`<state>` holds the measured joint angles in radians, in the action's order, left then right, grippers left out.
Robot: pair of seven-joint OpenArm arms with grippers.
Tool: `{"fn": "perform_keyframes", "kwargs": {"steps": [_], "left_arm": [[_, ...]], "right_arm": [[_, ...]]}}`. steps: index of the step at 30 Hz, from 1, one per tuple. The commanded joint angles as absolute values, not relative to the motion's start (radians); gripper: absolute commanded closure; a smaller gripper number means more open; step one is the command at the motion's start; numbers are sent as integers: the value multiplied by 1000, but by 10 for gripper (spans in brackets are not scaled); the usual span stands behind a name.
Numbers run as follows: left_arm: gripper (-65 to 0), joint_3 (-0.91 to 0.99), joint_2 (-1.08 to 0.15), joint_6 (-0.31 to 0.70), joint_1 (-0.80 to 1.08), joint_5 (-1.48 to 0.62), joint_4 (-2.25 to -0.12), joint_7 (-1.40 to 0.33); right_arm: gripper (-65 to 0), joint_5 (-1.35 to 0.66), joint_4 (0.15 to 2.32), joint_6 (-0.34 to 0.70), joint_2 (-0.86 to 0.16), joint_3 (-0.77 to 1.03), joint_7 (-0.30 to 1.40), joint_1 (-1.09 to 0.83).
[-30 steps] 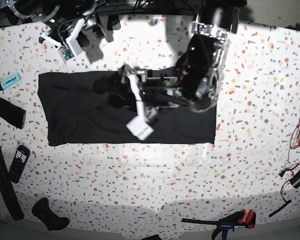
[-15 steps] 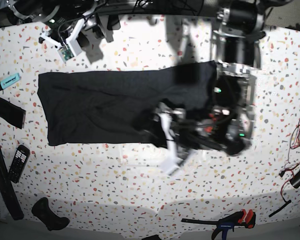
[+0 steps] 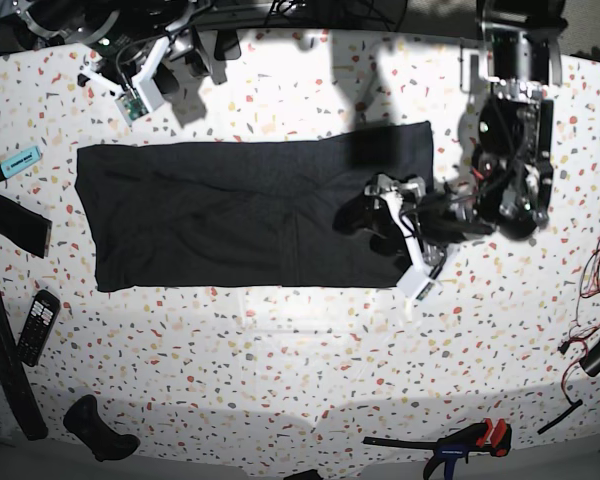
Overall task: Fold the T-shirt properly
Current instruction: 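Drag the folded end further along the strip with the left gripper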
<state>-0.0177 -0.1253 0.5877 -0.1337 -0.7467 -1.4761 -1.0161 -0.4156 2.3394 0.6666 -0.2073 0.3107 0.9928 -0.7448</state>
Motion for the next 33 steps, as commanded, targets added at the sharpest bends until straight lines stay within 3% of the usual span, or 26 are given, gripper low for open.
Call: {"fn": "perform_keyframes", "kwargs": {"steps": [1,6,15,25,33], "left_arm": [[-424,-23,-128,595,-146,-758,-1492,-979],[-424,-85,-128,594,-125,-596,-1474,-842],[-423,-256,-128,591,-111,-596,-1459,-849],[-423,-348,-65,592,-107,-850,-1459,-1058],[-423,-348,-42,599,-119,-872,-1459,-1052]], "right_arm": [[-267,-428,2356,673,-213,314,981,-748],[-267,-432,2356,673,-213,314,980,-748],[-267,-431,2356,674,-213,314,980,-748],[-267,-431,2356,673,-213,314,977,-745],[-267,-423,2356,673,-213,314,927,-699]]}}
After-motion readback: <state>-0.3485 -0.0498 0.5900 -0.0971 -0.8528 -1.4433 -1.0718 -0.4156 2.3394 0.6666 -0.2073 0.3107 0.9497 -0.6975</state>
